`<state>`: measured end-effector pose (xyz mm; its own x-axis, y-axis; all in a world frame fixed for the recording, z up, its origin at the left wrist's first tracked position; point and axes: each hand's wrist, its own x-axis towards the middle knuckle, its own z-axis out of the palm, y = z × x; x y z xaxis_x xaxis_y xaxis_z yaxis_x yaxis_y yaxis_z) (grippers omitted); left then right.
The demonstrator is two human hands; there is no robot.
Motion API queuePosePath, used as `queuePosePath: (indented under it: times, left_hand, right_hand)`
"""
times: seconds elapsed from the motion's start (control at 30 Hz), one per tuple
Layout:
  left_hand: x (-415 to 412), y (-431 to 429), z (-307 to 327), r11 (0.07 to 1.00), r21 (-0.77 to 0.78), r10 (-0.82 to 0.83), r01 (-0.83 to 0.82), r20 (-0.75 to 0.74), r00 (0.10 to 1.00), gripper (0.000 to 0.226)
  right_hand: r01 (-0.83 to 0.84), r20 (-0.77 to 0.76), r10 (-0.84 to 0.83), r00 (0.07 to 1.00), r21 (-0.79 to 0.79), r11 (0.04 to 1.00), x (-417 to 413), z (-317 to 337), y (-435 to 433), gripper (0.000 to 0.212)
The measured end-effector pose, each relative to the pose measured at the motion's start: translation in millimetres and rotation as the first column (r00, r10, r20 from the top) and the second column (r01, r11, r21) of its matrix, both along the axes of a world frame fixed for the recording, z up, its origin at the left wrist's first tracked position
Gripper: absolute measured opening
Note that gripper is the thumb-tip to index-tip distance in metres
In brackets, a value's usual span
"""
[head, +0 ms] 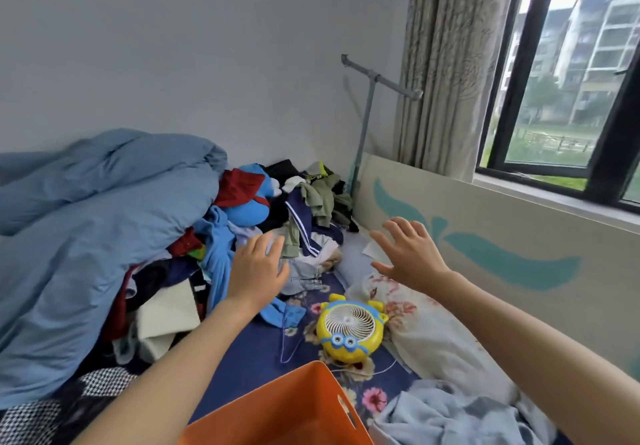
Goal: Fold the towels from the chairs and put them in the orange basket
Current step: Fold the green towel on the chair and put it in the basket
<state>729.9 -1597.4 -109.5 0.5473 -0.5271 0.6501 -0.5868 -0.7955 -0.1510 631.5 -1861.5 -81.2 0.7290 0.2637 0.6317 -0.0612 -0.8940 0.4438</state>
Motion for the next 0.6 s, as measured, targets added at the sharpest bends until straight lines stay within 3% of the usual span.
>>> queuePosePath:
  times: [0.1, 0.2, 0.37, 0.47, 0.6]
  left_hand:
    - [-3, -2, -11, 1.0, -0.009, -0.001, 0.001, -0.006, 1.0, 0.039]
    - [-14, 0, -19, 1.0, -0.008, 0.028, -0.029, -0.063, 0.998, 0.053]
    - [-48, 28, -22, 0.975, 0.007, 0.221, -0.221, -0.058, 0.974, 0.046]
    - [-83, 54, -22, 0.92, 0.015, 0.392, -0.393, -0.098, 0.915, 0.045]
    - [-169, 83, -44, 0.74, -0.075, 0.643, -0.669, -0.217, 0.735, 0.046]
  right_hand:
    - [-0.031, 0.024, 0.032, 0.999, -0.02, 0.999, -2, -5, -5, 0.065]
    - [-0.088, 0.029, 0.09, 0.996, -0.034, 0.995, -1, -12, -5, 0.062]
    - [-0.288, 0.001, 0.288, 0.958, -0.038, 0.957, 17, -29, 16, 0.061]
    - [-0.444, -0.019, 0.443, 0.896, -0.035, 0.895, 30, -36, 48, 0.062]
    - [-0.709, -0.085, 0.705, 0.705, -0.044, 0.704, 13, -47, 101, 0.058]
